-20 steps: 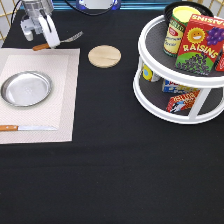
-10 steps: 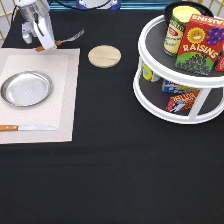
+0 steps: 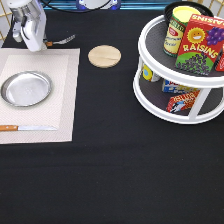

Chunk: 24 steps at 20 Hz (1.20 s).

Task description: Arrange plate and fork

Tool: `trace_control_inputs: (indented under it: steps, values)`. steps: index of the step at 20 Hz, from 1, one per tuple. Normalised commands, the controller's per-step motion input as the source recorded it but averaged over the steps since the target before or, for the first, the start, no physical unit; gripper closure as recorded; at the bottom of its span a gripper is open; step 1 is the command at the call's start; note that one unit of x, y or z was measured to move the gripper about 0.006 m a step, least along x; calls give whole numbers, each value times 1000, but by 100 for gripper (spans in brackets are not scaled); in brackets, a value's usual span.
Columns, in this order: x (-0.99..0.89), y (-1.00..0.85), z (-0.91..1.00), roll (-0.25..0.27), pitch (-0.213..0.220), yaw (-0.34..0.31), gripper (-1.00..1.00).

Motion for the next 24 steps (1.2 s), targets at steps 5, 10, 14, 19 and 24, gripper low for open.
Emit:
trace_control_inputs:
  steps: [5,10,14,19,24]
  values:
    - [586,-673,18,167,84,69,100]
    - [507,-550,-43,124,86,16,100]
    - [197,-494,-14,57,63,-28,100]
    - [34,-73,-29,-11,61,-83,100]
    - [130,54,22,-45,78,-69,100]
